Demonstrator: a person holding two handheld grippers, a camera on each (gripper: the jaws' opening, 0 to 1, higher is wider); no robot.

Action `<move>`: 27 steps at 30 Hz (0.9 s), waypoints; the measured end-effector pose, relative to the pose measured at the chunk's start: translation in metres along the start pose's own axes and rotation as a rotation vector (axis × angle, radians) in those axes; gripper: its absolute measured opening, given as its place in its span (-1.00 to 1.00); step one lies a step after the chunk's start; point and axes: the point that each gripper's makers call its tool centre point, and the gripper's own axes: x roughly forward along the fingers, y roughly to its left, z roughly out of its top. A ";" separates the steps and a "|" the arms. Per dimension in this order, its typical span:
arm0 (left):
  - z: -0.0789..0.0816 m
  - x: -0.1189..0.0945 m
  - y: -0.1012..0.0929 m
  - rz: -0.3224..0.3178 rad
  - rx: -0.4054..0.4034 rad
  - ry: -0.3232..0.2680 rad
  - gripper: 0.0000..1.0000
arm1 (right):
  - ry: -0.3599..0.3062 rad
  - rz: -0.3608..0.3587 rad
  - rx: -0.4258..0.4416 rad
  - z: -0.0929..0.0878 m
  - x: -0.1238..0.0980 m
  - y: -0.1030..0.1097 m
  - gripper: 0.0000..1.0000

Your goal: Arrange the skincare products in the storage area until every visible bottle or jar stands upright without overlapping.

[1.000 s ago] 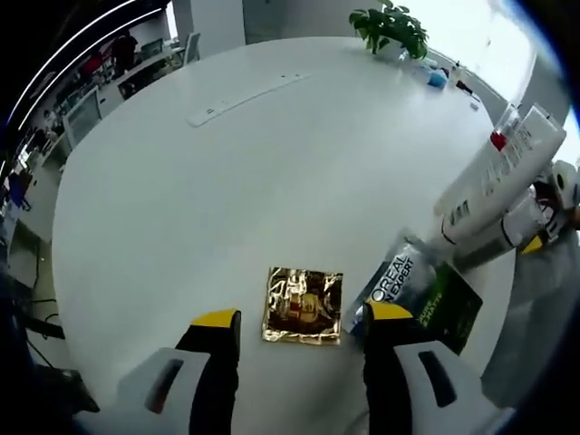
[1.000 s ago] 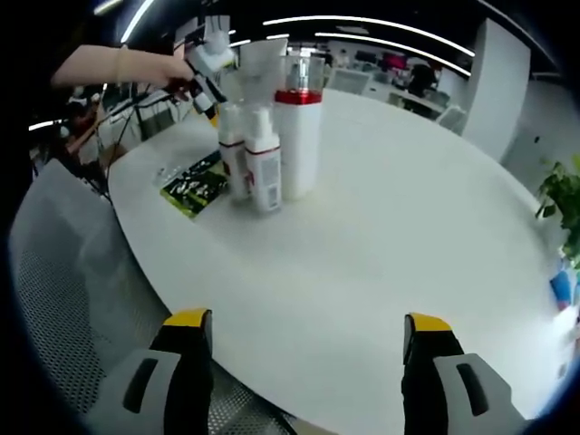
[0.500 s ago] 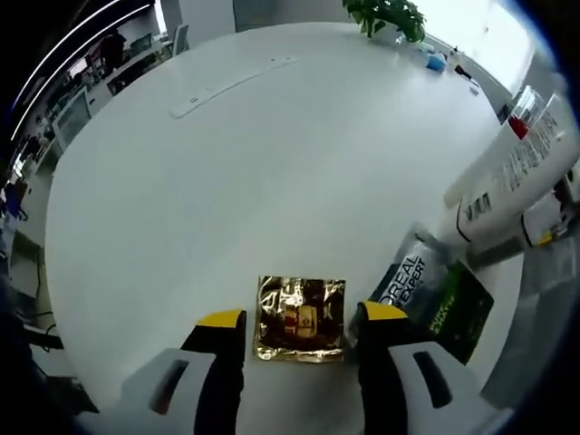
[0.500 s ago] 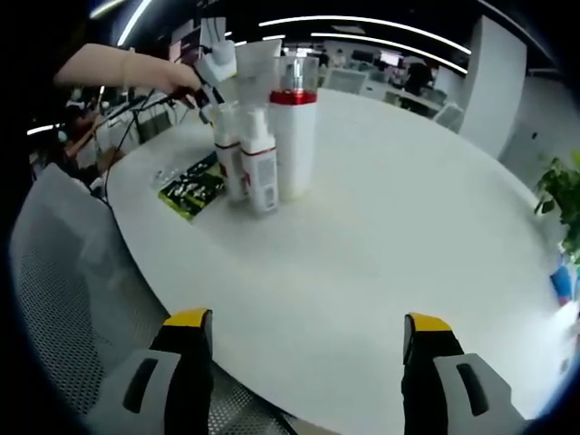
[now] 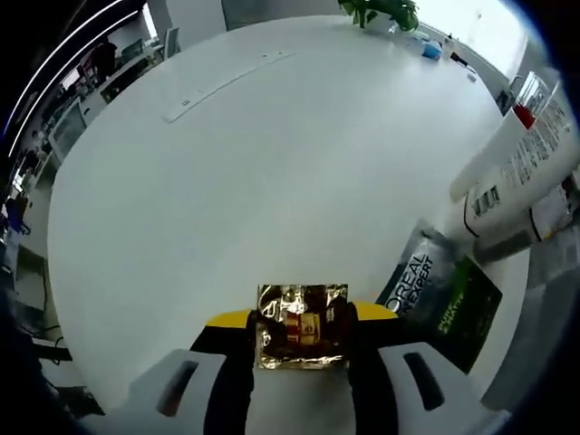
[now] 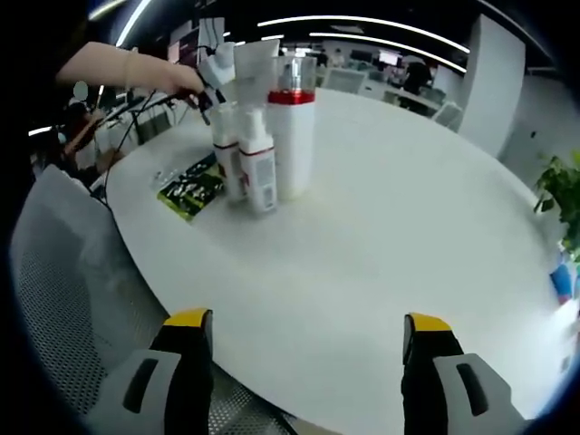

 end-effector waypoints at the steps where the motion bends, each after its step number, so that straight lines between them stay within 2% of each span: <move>1: 0.000 0.000 0.000 -0.002 0.003 0.000 -0.19 | 0.000 0.000 0.000 0.000 0.000 0.000 0.81; 5: -0.001 0.000 0.000 -0.005 0.004 -0.002 -0.21 | -0.001 -0.002 0.000 0.000 0.000 -0.001 0.81; 9: -0.002 -0.004 0.004 0.015 0.065 0.016 -0.22 | 0.000 -0.001 -0.003 0.000 0.001 -0.001 0.81; 19: -0.005 -0.039 0.008 0.006 0.130 0.010 -0.21 | 0.003 0.005 -0.018 -0.001 0.003 0.000 0.80; 27: -0.020 -0.060 -0.007 -0.021 0.201 0.046 -0.22 | 0.001 0.001 -0.028 0.001 0.000 0.001 0.80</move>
